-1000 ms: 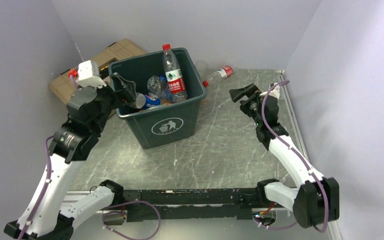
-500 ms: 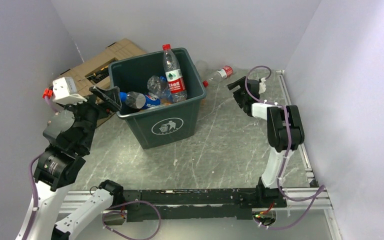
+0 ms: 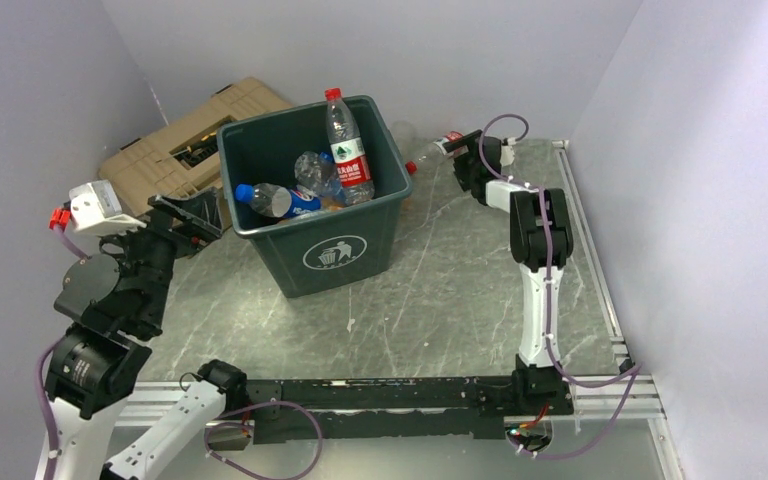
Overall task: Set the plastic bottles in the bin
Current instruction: Pick up the plastic bottle from the corner of the board.
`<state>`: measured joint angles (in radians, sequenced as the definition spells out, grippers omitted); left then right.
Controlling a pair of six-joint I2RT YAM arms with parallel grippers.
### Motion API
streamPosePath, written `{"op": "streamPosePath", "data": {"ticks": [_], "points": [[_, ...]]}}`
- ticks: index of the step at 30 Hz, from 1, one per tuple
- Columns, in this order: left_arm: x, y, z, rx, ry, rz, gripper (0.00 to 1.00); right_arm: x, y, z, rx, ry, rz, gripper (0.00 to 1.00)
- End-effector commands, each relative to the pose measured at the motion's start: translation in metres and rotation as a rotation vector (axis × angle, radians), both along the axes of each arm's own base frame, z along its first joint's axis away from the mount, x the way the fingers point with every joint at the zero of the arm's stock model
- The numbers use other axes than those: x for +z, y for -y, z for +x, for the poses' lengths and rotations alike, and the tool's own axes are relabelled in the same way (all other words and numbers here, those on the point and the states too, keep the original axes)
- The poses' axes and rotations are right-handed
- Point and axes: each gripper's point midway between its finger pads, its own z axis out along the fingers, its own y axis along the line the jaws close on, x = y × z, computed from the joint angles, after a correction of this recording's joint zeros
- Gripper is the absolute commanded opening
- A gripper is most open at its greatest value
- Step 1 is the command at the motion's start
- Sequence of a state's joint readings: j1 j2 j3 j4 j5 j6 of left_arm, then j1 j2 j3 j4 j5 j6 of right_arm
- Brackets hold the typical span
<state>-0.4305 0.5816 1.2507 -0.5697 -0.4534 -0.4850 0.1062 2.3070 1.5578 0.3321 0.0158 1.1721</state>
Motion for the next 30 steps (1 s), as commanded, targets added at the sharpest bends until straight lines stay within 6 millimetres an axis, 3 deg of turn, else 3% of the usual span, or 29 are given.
{"op": "streamPosePath", "data": {"ticks": [1,11,19,24,30], "points": [[-0.002,-0.004,0.001,0.028,-0.01,-0.017,0.92,-0.001,-0.009,0.015,-0.013,-0.038,0.055,1.0],[-0.006,-0.005,0.004,0.036,-0.014,-0.02,0.92,-0.024,-0.026,0.034,-0.014,-0.131,0.05,0.96],[-0.009,-0.007,0.001,0.041,-0.01,-0.028,0.92,-0.061,-0.037,0.026,-0.001,-0.208,0.063,0.87],[-0.014,-0.008,-0.001,0.045,-0.02,-0.034,0.92,-0.083,-0.038,0.015,0.0,-0.243,0.073,0.75],[-0.015,-0.008,-0.003,0.039,-0.015,-0.038,0.92,-0.072,-0.034,0.006,0.006,-0.203,0.068,0.59]]}}
